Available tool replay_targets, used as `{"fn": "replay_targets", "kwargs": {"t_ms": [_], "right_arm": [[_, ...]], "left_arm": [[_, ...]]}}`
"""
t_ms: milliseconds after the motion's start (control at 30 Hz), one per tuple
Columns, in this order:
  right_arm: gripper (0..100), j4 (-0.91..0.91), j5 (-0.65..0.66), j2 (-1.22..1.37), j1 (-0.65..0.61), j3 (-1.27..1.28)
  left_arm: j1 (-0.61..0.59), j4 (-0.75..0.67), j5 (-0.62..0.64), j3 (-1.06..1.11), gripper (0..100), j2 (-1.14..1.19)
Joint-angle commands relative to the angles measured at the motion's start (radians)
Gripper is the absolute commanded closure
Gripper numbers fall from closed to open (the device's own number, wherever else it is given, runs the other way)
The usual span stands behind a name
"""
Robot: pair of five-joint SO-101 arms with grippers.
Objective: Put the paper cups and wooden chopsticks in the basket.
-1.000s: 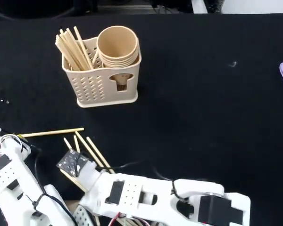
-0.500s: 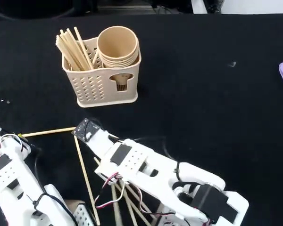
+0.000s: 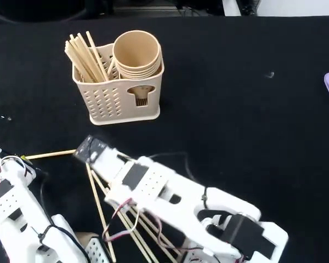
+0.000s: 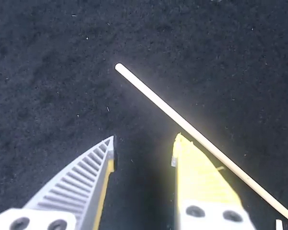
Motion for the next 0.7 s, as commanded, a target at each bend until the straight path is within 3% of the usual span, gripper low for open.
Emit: {"fn": "replay_targets", "kwargs": {"t_ms": [0, 200, 400, 667], "right_arm": [[71.2, -0.034, 0.008, -0.007, -0.121, -0.021], [71.8, -0.253, -0.109, -0.002, -0.282, 0.077], [71.7, -0.422, -0.124, -0.002, -0.281, 0.174], [72.0, -0.359, -0.121, -0.002, -0.189, 0.174]], "left_arm": [[0.002, -0.017, 0.011, -0.062, 80, 0.0], [-0.007, -0.017, 0.011, -0.062, 80, 0.0], [-0.076, -0.018, 0.011, -0.073, 80, 0.0], [-0.108, -0.018, 0.011, -0.071, 80, 0.0]]}}
